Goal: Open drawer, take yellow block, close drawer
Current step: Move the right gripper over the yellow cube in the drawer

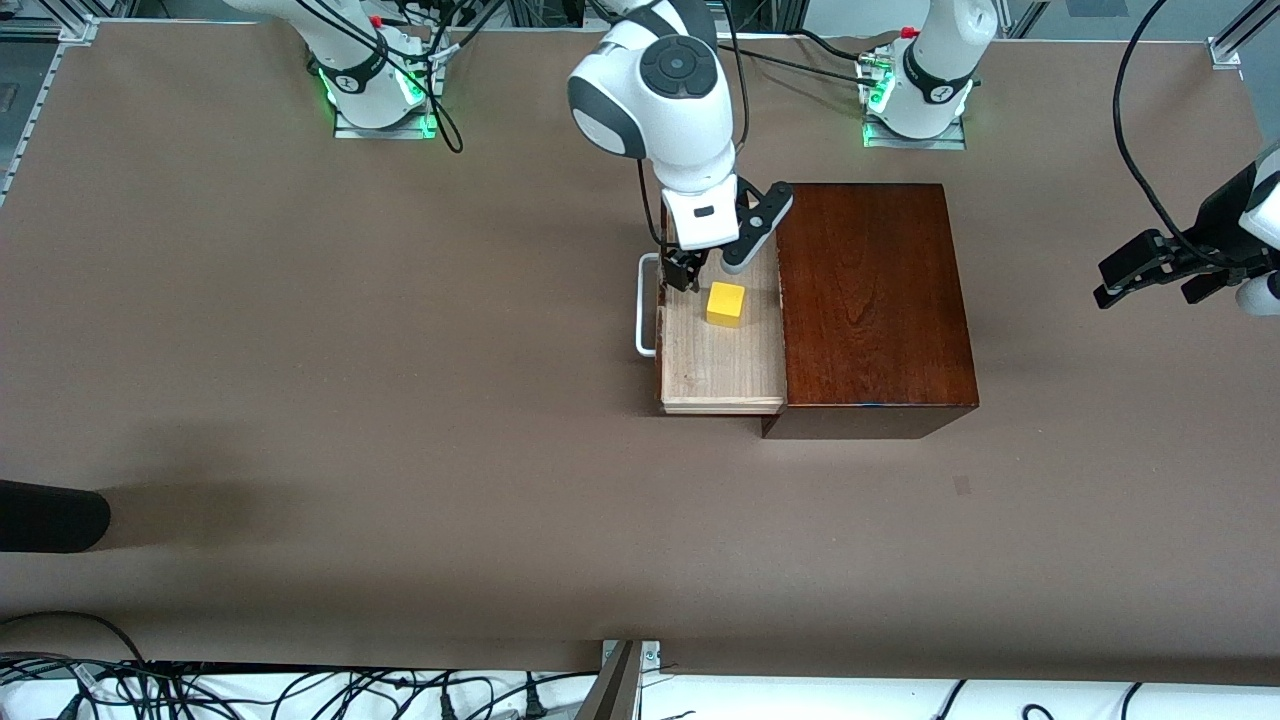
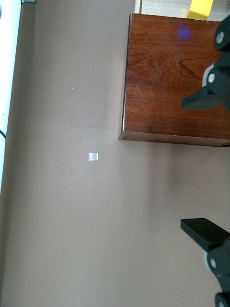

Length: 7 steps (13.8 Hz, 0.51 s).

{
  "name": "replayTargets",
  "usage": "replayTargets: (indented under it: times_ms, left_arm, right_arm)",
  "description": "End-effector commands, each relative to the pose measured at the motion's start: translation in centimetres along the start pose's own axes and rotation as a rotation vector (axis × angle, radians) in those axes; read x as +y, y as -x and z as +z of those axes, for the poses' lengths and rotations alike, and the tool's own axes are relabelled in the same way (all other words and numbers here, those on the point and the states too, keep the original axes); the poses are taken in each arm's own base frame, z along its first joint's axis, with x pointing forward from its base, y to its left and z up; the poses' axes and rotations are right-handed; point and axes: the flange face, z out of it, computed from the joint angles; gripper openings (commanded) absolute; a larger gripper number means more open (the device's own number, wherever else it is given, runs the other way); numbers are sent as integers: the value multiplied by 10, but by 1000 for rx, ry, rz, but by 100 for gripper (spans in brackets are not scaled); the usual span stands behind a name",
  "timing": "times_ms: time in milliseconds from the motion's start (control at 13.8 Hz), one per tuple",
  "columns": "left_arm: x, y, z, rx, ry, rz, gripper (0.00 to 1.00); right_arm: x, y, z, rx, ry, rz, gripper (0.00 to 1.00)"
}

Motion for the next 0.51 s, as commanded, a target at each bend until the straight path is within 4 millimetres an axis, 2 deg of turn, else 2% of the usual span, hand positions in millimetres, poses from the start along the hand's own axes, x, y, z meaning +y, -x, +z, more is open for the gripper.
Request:
replayTargets:
  times_ms: [0, 436]
  left_arm:
    - [2, -4, -7, 11, 15, 16, 100]
    - [2, -4, -7, 9, 16, 16, 100]
  right_arm:
    - [-10, -8, 16, 29, 25, -39, 100]
    - [-1, -6, 39, 11, 83, -80, 100]
